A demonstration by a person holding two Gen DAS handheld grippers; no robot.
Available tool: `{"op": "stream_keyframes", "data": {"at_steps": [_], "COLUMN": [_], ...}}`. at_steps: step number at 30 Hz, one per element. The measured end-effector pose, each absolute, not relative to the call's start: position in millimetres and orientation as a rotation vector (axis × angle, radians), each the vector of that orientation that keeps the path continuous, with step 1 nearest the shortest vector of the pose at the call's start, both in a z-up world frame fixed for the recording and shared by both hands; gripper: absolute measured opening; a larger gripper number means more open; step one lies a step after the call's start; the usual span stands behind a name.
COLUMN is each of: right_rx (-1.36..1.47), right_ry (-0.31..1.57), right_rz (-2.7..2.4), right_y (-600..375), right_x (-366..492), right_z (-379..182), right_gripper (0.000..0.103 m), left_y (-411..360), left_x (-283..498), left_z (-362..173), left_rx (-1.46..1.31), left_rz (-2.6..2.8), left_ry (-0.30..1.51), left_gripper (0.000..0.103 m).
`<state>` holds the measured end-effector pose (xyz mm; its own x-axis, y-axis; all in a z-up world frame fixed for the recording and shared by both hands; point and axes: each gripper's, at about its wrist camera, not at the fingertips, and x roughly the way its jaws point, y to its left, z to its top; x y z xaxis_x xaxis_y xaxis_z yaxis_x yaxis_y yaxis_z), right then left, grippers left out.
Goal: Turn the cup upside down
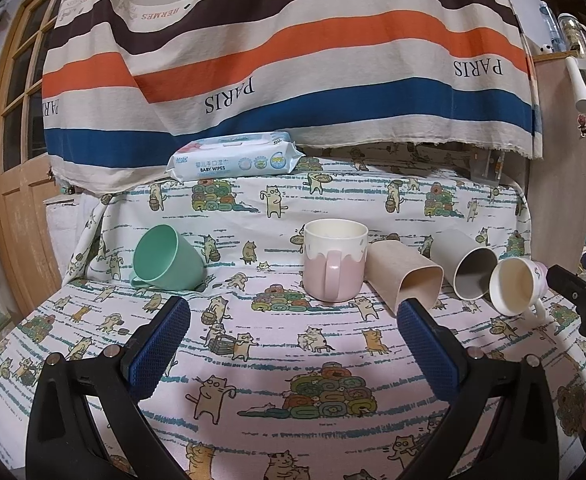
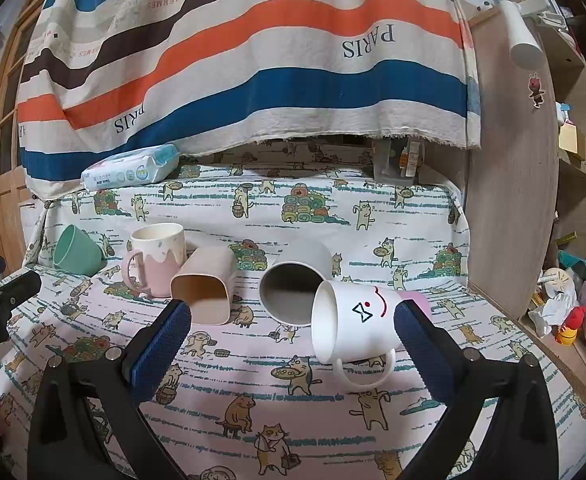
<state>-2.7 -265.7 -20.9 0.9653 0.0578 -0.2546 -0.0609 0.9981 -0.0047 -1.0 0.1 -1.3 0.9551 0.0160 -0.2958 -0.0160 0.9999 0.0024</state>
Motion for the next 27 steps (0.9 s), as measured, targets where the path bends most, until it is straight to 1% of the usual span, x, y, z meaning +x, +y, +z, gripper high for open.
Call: {"op": "stream_keyframes", "data": {"at_steps": [27], "right_rx": [-0.013], "right_ry": [0.259], "right_rz": [0.068], "right_y": [-267.3], "right_x": [-3.8], "right_z": [-19.1], "right_gripper": [0.102], "left_y": [-4.8], "left_x": [-2.5], "left_z": [-0.5], "left_rx": [0.011], "left_rz": [-0.018], "left_ry": [0.3], "left_gripper": [0.103]}}
